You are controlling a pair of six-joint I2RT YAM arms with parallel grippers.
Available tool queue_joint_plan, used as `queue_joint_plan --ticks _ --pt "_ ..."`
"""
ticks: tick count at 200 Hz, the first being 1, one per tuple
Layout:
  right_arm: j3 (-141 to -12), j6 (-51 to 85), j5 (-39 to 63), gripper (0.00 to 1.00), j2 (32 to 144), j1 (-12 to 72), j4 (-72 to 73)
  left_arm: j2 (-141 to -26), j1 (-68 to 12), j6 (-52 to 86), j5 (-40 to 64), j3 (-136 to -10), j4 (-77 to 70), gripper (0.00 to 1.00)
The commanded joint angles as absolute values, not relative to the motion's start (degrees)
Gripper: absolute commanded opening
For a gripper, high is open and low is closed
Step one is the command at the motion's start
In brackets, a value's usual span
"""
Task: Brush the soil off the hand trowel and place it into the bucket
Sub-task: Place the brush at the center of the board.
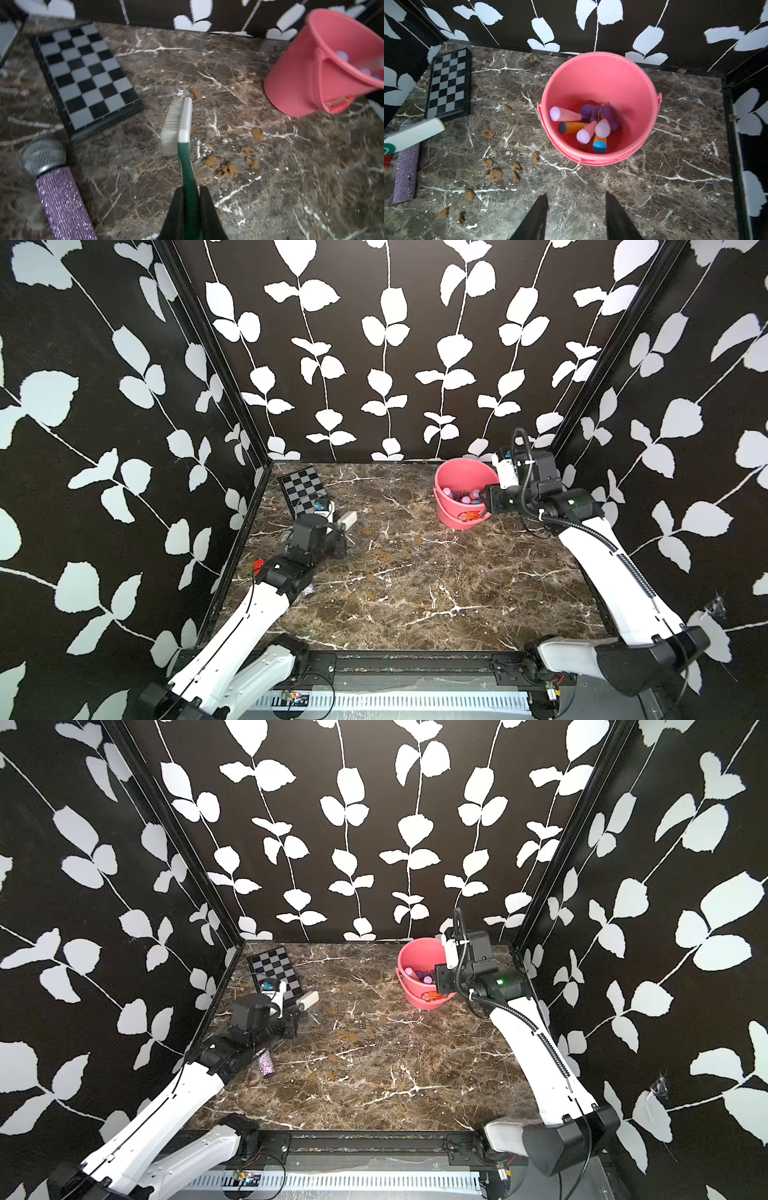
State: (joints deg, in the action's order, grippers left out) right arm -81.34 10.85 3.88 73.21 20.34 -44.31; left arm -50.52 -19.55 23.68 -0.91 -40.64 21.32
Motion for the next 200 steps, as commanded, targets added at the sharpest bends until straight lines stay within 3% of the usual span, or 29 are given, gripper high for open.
queue_joint_plan --ticks 1,40,105,166,200 --pt "-75.7 14.0 5.4 0.45 70.8 22.2 -37.2 -50.1 -12.0 37.7 9.2 -35.1 9.9 0.0" --pt "-65.8 16.9 6.0 0.45 68.2 25.3 -32.1 -57.4 -10.7 45.4 7.2 -32.4 -2.2 0.0" --pt "-64.2 17.5 5.5 0.46 71.6 28.6 -31.5 -74.9 -12.0 56.6 8.4 -32.5 -21.7 0.0" --pt "-63.2 17.6 4.9 0.46 73.2 30.0 -30.8 -85.8 -14.7 64.2 8.3 -33.1 -28.3 0.0" --pt "-62.8 17.3 4.1 0.46 73.3 30.1 -31.0 -87.5 -14.7 65.1 8.2 -31.8 -29.0 0.08"
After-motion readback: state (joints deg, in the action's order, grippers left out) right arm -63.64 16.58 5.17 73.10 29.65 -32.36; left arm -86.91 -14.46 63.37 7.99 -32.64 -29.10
